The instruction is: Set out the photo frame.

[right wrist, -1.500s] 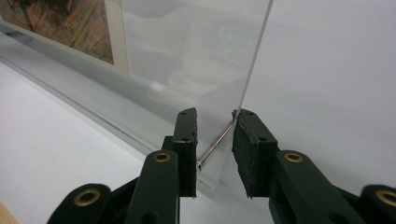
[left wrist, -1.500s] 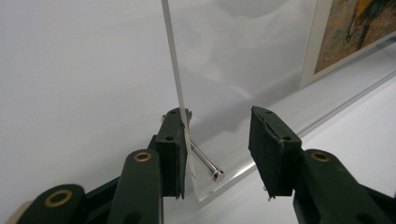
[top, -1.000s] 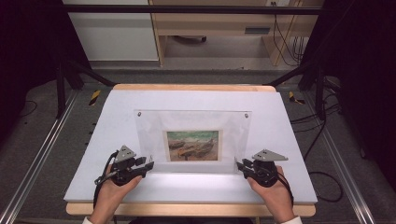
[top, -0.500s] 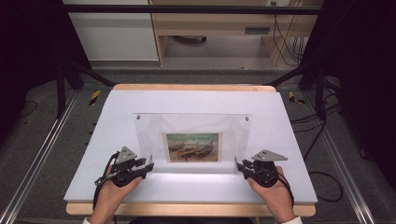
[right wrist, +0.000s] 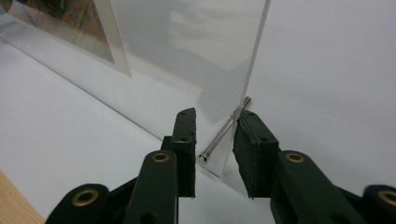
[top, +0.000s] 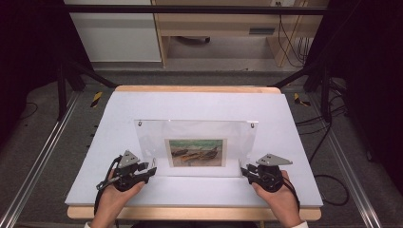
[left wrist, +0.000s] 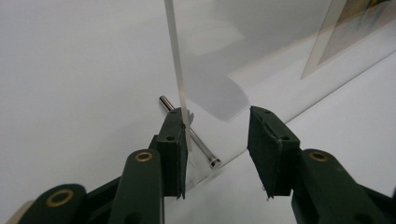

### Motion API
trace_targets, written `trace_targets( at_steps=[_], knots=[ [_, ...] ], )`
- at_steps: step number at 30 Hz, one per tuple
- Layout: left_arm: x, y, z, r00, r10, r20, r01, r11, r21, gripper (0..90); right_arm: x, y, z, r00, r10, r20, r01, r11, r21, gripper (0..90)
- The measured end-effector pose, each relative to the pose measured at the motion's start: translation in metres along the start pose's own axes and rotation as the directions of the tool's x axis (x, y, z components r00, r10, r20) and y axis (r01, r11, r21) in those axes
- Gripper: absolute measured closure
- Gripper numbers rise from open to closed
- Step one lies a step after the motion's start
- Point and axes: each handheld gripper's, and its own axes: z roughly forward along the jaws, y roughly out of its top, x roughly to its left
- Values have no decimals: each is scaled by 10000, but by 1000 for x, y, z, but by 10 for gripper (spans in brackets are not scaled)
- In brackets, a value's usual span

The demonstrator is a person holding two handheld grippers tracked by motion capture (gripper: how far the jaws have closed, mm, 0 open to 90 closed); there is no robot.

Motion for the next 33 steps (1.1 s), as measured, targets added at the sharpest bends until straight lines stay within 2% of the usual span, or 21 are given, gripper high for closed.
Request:
trace_targets(
  at_steps=[1, 3, 4, 5, 7, 10, 11, 15, 17, 19, 21, 26, 29, 31, 32, 33],
  knots=[
    [0, -1, 0, 9998, -113, 188, 114, 9999, -53, 525, 0, 0, 0, 10000, -36, -31, 36, 10000, -27, 660],
    [-1, -1, 0, 9998, -97, 156, 97, 9999, -24, 494, 0, 0, 0, 10000, -19, -13, 19, 10000, -32, 634],
    [-1, -1, -1, 10000, -41, 68, 41, 10000, 49, 412, 1, 0, 0, 9997, -189, 132, 189, 9998, -67, 560],
    [-1, -2, -4, 10000, -9, -78, 10, 9999, 112, 386, 1, 0, 0, 9994, -255, 224, 256, 9997, -26, 522],
    [1, -3, -7, 9999, 27, -102, -26, 9999, 120, 348, -1, -1, -1, 9980, -481, 411, 481, 9988, 23, 463],
    [4, -4, -11, 9999, -2, -154, 3, 10000, 47, 319, -3, -2, -4, 9967, -493, 638, 490, 9988, 54, 411],
    [8, -4, -14, 9992, 65, -397, -64, 10000, 13, 290, -9, -3, -9, 9955, -452, 832, 452, 9990, 21, 375],
    [16, -3, -20, 9979, 44, -652, -57, 9998, -186, 252, -19, -5, -16, 9936, -326, 1081, 336, 9994, -75, 333],
    [20, -4, -21, 9972, 38, -752, -56, 9997, -243, 229, -26, -8, -21, 9891, -620, 1334, 653, 9977, -199, 328],
    [24, -4, -22, 9956, -17, -934, -10, 9996, -289, 210, -31, -9, -24, 9867, -605, 1506, 645, 9977, -221, 310],
    [30, -5, -23, 9925, -6, -1220, -24, 9997, -241, 163, -40, -10, -28, 9859, -391, 1629, 475, 9977, -484, 272],
    [39, -8, -23, 9900, -33, -1408, -11, 9995, -310, 104, -52, -13, -24, 9788, 15, 2046, 65, 9992, -383, 195],
    [42, -9, -24, 9886, 93, -1503, -143, 9994, -327, 85, -55, -14, -21, 9767, -4, 2148, 65, 9996, -278, 174],
    [50, -10, -24, 9828, 81, -1844, -160, 9990, -413, 84, -58, -14, -19, 9729, -1, 2314, 42, 9998, -172, 149],
    [50, -10, -24, 9828, 81, -1844, -160, 9990, -413, 84, -58, -14, -19, 9729, -1, 2314, 42, 9998, -172, 149],
    [56, -12, -24, 9799, -133, -1989, 49, 9991, -423, 84, -63, -16, -19, 9704, -3, 2417, 34, 9999, -127, 132]
  ],
)
